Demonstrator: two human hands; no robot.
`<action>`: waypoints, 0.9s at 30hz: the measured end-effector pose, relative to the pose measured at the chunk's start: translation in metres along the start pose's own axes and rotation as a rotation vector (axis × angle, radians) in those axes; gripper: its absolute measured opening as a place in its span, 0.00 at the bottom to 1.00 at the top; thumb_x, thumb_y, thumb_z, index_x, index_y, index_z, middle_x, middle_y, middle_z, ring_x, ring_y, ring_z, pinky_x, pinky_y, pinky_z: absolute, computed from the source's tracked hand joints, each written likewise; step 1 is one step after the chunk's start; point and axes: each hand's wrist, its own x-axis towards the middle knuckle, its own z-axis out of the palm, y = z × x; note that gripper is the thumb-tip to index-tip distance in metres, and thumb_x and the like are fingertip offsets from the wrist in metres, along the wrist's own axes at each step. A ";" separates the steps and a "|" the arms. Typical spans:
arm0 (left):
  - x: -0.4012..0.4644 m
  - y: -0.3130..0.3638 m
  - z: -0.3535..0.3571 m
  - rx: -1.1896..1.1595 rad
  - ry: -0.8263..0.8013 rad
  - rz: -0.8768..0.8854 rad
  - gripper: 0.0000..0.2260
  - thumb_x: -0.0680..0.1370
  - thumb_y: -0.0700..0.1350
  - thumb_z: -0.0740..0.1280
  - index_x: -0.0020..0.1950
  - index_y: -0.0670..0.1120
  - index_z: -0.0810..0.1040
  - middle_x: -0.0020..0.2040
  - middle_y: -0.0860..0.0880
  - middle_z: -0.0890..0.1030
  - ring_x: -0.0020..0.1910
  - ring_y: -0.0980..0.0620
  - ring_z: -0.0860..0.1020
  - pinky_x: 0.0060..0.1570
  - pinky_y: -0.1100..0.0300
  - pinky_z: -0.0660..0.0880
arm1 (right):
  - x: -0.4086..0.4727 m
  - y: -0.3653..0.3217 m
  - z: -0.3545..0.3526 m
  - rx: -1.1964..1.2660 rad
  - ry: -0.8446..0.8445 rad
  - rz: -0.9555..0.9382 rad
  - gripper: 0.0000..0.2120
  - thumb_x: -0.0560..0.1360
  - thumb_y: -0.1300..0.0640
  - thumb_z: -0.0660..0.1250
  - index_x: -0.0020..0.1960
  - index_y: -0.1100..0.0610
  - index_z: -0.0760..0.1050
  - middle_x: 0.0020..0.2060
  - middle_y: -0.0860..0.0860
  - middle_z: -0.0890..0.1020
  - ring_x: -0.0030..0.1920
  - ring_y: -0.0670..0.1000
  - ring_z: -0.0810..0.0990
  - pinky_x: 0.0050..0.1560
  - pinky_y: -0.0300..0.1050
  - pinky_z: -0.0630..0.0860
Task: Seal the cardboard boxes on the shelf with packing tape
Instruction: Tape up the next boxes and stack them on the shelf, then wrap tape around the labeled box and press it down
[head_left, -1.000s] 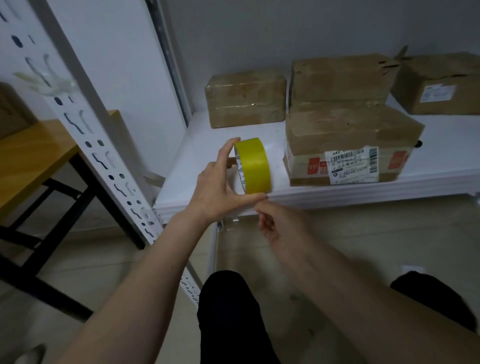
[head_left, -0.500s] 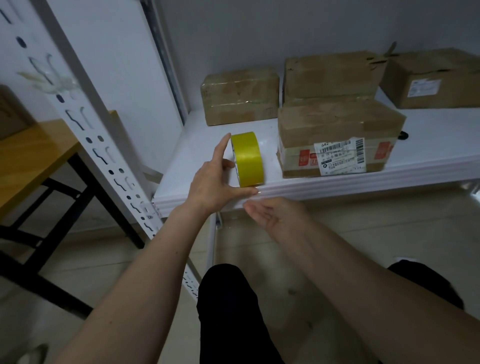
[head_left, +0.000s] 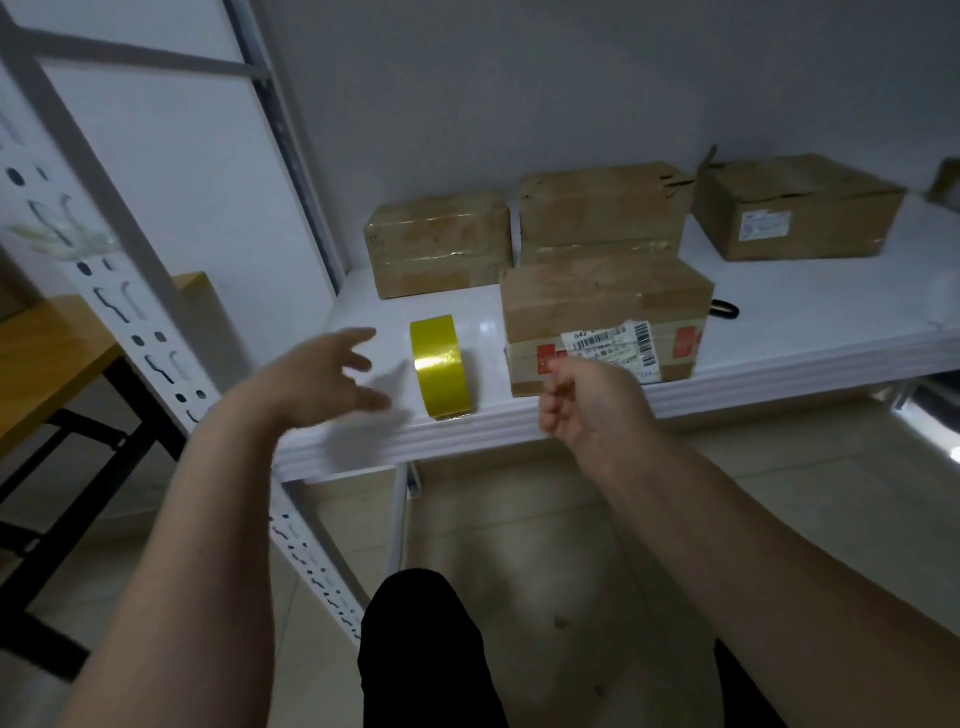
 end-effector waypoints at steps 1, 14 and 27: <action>-0.005 0.011 -0.007 -0.090 0.130 0.053 0.35 0.75 0.42 0.74 0.78 0.50 0.62 0.69 0.47 0.75 0.64 0.48 0.76 0.67 0.52 0.70 | -0.003 -0.007 -0.004 -0.040 0.047 -0.130 0.08 0.77 0.68 0.59 0.41 0.59 0.72 0.31 0.51 0.72 0.29 0.47 0.69 0.30 0.40 0.68; 0.038 0.137 0.059 -0.400 0.203 -0.001 0.23 0.80 0.56 0.63 0.65 0.39 0.75 0.64 0.39 0.78 0.61 0.39 0.77 0.62 0.48 0.74 | 0.045 -0.072 -0.080 -0.442 0.188 -0.318 0.15 0.80 0.52 0.61 0.58 0.61 0.78 0.43 0.53 0.82 0.39 0.48 0.79 0.35 0.39 0.72; 0.034 0.141 0.072 -0.768 0.438 0.243 0.26 0.67 0.53 0.78 0.64 0.50 0.80 0.57 0.52 0.83 0.53 0.54 0.81 0.53 0.57 0.79 | 0.040 -0.075 -0.088 -0.489 0.130 -0.716 0.48 0.63 0.58 0.81 0.74 0.50 0.56 0.67 0.47 0.68 0.68 0.47 0.68 0.69 0.46 0.67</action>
